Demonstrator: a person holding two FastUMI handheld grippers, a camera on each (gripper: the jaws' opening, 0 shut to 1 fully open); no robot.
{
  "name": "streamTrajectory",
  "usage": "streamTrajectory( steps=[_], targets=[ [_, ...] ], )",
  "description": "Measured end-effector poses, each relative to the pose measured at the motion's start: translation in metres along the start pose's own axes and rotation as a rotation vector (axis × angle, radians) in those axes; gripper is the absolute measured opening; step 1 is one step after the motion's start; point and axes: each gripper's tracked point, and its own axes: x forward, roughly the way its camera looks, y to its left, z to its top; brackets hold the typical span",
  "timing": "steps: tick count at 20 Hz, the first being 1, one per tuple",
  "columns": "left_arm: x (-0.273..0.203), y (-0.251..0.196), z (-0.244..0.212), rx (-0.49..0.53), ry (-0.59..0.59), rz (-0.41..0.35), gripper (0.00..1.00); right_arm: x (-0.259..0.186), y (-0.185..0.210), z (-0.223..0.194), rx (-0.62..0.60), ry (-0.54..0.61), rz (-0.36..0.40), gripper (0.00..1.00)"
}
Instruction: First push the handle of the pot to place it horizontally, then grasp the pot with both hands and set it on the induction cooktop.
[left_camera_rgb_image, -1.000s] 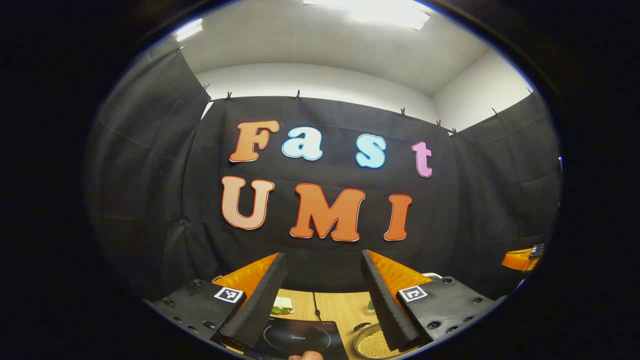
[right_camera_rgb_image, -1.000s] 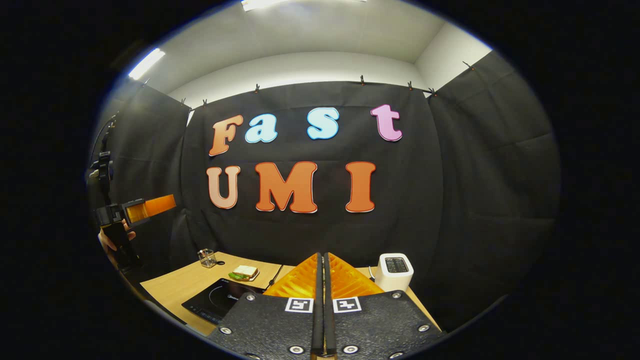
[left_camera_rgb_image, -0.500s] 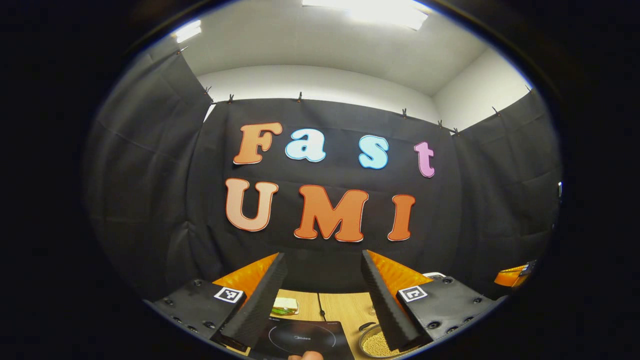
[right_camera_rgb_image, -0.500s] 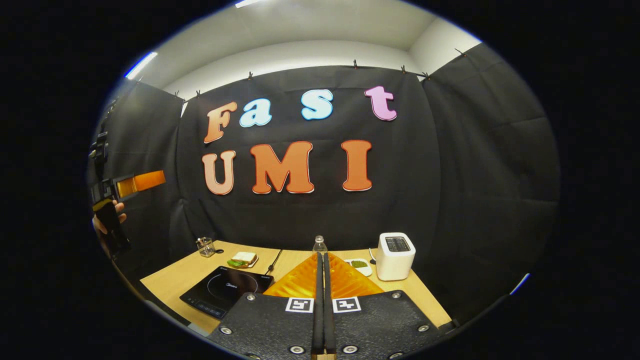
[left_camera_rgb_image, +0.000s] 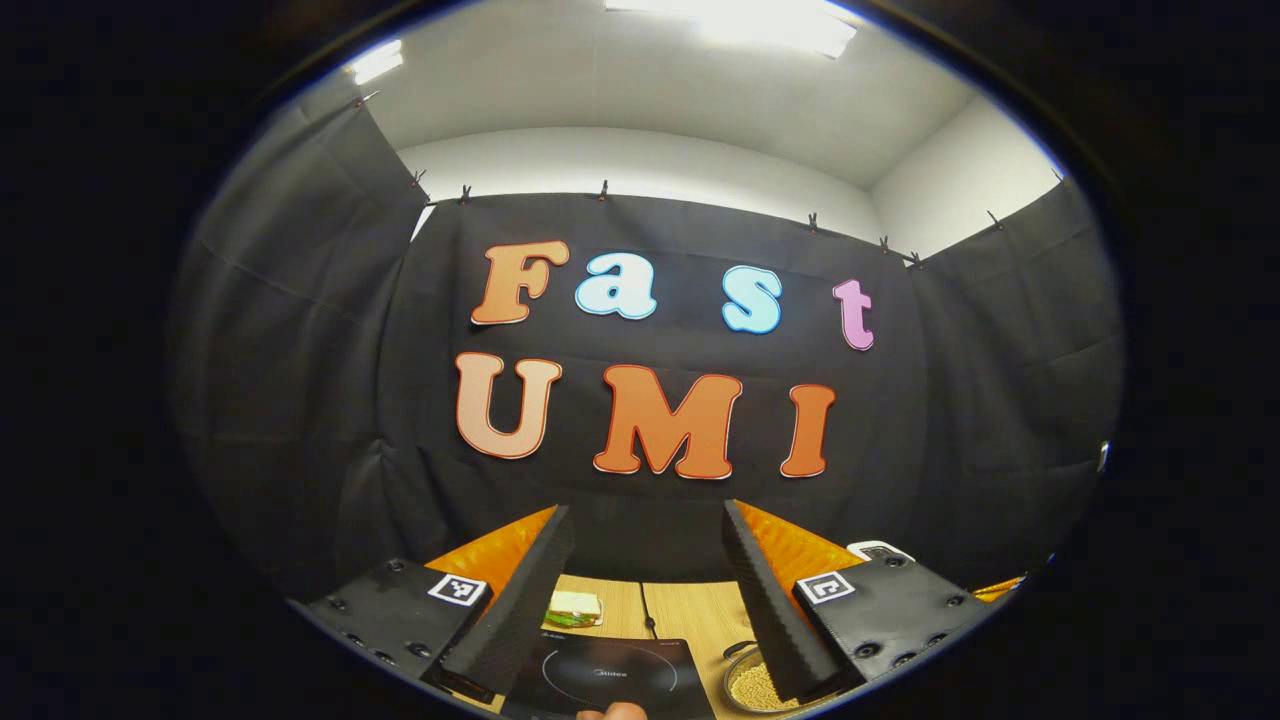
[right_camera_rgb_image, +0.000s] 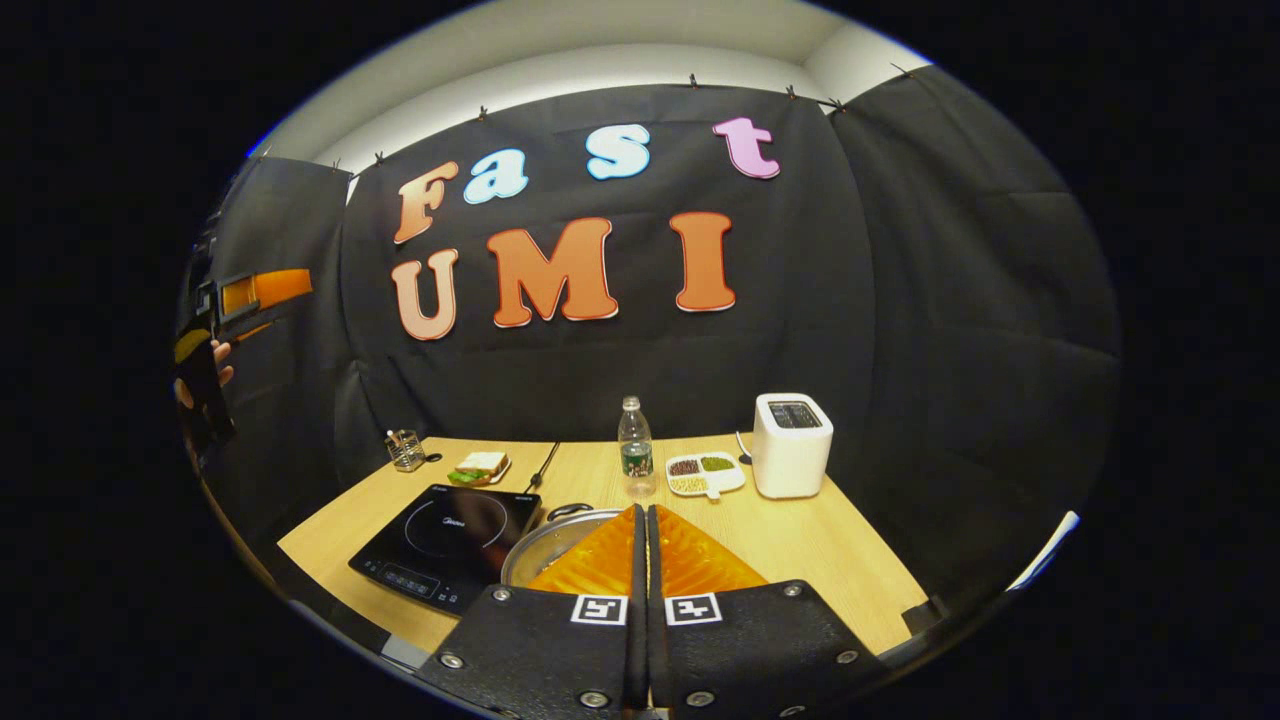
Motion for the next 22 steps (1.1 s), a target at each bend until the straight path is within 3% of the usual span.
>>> streamTrajectory(
  steps=[14, 22],
  targets=[
    [-0.001, 0.003, -0.008, 0.005, 0.031, 0.021, 0.97, 0.014, -0.018, -0.129, 0.086, 0.229, -0.028, 0.00],
    [-0.001, 0.006, -0.017, 0.023, 0.053, 0.029, 0.98, 0.011, 0.003, -0.187, 0.145, 0.333, 0.029, 0.00]
  ],
)
